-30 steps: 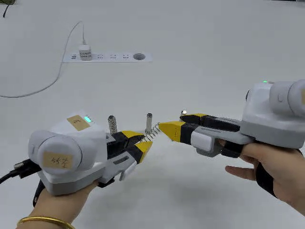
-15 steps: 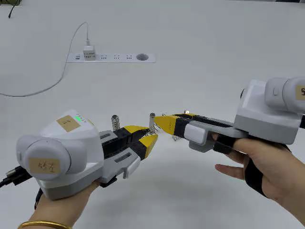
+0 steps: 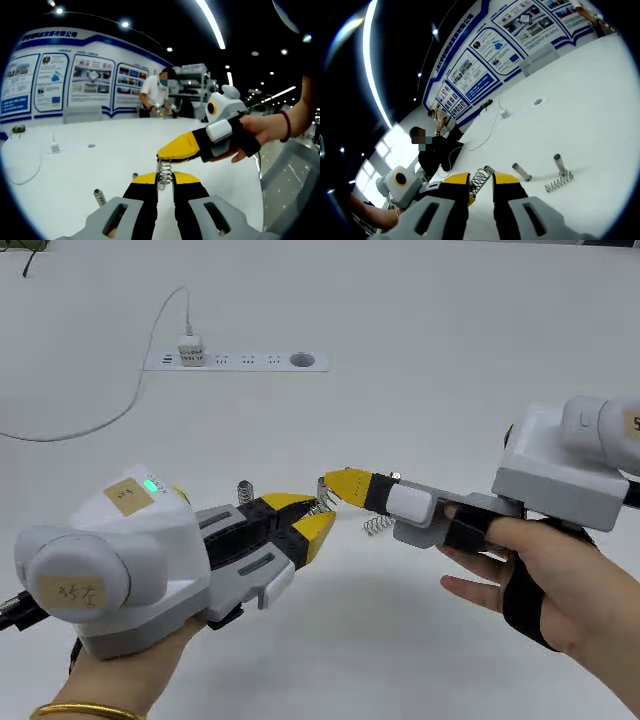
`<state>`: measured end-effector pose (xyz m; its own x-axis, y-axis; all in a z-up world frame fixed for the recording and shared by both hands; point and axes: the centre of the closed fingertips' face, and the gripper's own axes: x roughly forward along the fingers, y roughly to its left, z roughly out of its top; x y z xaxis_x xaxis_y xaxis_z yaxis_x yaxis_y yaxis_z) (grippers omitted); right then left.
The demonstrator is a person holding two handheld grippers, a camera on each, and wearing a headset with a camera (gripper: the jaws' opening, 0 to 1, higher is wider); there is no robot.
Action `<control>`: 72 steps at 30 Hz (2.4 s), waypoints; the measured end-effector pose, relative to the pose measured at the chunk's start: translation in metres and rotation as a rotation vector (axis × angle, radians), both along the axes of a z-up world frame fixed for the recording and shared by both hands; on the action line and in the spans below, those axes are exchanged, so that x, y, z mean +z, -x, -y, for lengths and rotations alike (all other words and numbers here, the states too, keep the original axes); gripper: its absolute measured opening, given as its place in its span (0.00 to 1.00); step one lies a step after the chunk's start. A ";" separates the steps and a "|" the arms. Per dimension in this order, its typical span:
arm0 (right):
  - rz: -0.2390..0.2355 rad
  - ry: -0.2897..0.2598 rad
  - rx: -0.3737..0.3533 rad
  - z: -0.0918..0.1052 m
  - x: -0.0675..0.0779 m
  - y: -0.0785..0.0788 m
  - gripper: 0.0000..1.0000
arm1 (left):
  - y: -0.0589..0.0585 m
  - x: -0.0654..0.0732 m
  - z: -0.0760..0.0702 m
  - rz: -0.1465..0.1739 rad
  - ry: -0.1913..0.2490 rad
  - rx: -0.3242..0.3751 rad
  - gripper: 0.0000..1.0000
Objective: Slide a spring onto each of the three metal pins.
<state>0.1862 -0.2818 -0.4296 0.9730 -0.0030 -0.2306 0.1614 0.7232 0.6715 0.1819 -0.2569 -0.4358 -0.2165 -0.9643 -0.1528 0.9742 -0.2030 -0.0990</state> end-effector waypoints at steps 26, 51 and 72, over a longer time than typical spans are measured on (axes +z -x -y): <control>0.064 -0.103 0.009 -0.007 0.013 -0.003 0.11 | 0.004 0.008 0.001 0.046 -0.033 -0.018 0.13; -0.004 0.324 0.064 0.008 0.018 -0.019 0.11 | 0.006 -0.026 -0.015 0.095 -0.176 -0.021 0.39; -0.084 0.489 0.044 0.038 0.001 -0.041 0.12 | 0.004 -0.037 -0.023 0.051 -0.215 -0.003 0.56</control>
